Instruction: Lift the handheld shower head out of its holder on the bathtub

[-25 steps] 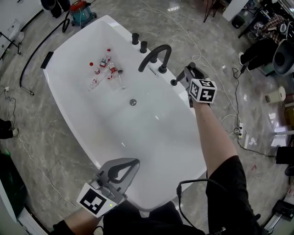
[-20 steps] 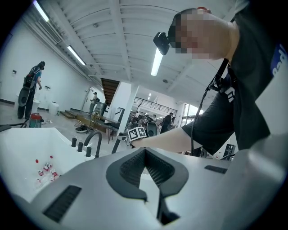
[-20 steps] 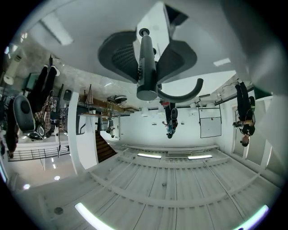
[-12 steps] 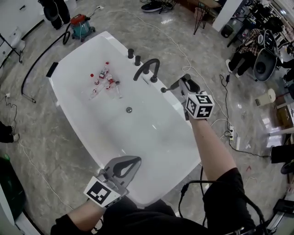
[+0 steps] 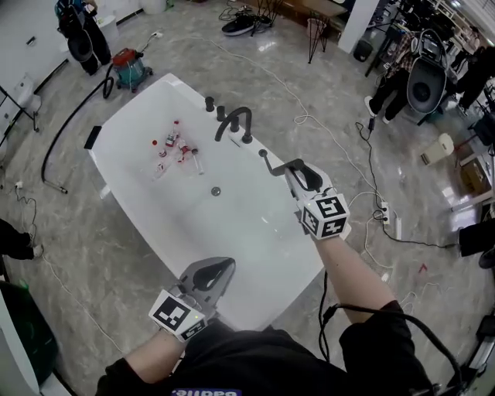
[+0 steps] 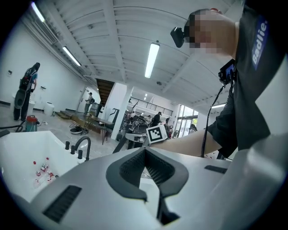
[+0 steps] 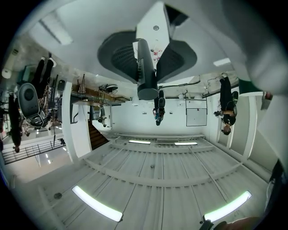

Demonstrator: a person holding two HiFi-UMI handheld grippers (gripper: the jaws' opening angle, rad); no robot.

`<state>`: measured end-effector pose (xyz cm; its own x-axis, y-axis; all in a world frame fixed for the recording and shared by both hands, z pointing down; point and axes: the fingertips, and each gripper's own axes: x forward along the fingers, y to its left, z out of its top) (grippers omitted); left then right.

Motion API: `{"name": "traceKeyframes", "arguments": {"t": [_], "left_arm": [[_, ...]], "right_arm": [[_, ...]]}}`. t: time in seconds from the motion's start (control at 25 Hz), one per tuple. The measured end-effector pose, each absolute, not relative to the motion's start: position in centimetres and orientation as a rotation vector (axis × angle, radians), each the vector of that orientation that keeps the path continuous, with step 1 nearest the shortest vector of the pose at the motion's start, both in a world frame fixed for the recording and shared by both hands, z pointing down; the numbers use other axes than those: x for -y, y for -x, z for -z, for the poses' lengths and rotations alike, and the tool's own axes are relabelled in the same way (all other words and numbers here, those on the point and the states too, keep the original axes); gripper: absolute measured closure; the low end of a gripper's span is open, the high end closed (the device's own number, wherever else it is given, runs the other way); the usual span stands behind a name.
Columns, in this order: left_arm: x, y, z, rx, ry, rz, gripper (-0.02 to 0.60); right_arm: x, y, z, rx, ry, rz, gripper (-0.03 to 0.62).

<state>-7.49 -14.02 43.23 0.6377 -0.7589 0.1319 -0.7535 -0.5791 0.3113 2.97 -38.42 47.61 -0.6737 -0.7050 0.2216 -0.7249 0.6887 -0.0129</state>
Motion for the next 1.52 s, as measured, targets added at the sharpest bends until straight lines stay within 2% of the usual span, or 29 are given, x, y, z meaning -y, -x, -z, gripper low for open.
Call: {"name": "traceKeyframes", "arguments": {"t": [0.64, 1.08, 1.52], "left_arm": [[11.2, 2.4, -38.3, 1.146, -2.609, 0.034, 0.581], [9.5, 0.5, -37.7, 1.079, -2.633, 0.021, 0.581], [8.0, 0.5, -36.8, 1.035, -2.663, 0.004, 0.581]], "right_arm": [[22.6, -6.4, -41.0, 2.84, -1.134, -0.155, 0.47], [15.4, -8.8, -39.9, 2.862, -1.138, -0.235, 0.468], [7.9, -7.6, -37.4, 2.919, -1.039, -0.228, 0.467]]}}
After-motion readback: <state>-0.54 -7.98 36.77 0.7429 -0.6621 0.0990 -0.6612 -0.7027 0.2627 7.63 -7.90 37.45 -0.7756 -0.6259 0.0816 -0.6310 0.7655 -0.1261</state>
